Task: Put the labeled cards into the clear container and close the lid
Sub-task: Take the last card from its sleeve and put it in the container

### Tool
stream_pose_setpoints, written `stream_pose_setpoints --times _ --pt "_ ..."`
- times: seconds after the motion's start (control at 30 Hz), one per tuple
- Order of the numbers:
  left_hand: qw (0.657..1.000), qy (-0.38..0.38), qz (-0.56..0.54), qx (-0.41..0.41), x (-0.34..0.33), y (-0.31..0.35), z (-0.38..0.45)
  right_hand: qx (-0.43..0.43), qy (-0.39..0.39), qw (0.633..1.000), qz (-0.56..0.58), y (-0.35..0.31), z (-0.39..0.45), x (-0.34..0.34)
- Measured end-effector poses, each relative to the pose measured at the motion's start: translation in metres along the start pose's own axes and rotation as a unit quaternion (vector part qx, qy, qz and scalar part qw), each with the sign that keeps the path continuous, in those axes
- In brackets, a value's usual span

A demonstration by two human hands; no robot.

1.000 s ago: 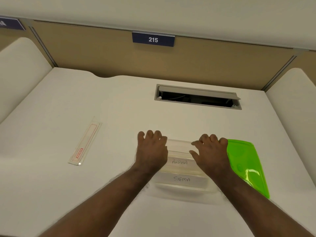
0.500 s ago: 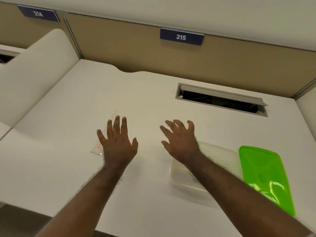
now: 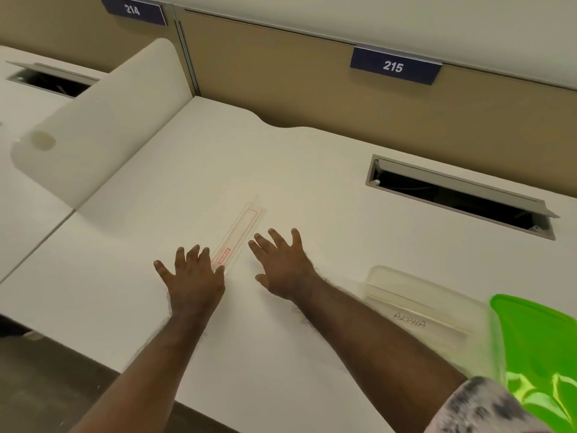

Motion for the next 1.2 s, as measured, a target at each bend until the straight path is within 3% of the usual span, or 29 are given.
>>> stream_pose_setpoints --times 0.2,0.33,0.43,0.57,0.77,0.93,1.2 --pt "0.997 -0.039 -0.058 0.022 -0.003 -0.006 0.011 0.0 -0.041 0.999 0.028 -0.021 0.025 -0.009" --pt "0.985 -0.039 -0.168 0.028 0.001 -0.006 0.016 -0.006 -0.054 0.998 0.034 -0.023 0.029 -0.009" --pt "0.953 -0.032 -0.299 0.031 0.016 -0.007 0.017 -0.013 -0.046 0.998 0.04 -0.016 0.026 -0.007" --pt "0.92 -0.057 -0.388 0.027 0.043 -0.006 0.017 -0.023 -0.007 0.999 0.04 0.005 0.014 -0.001" --pt "0.814 -0.126 -0.567 0.012 0.089 0.0 0.012 -0.051 0.059 0.996 0.053 0.047 -0.019 0.027" --pt "0.768 -0.183 -0.61 -0.065 0.117 0.009 0.007 -0.065 0.118 0.987 0.084 0.083 -0.065 0.059" --pt "0.681 -0.371 -0.613 -0.151 0.134 0.043 0.006 -0.093 0.195 0.957 0.193 0.126 -0.148 0.093"
Point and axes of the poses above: each hand's wrist, its own z-axis towards the middle knuckle, its own x-axis out of the back of the hand, y = z × x, the point moved 1 cm from there along z, towards the middle knuckle, and after that the axes turned 14 degrees about z, right-handed, at the moved point
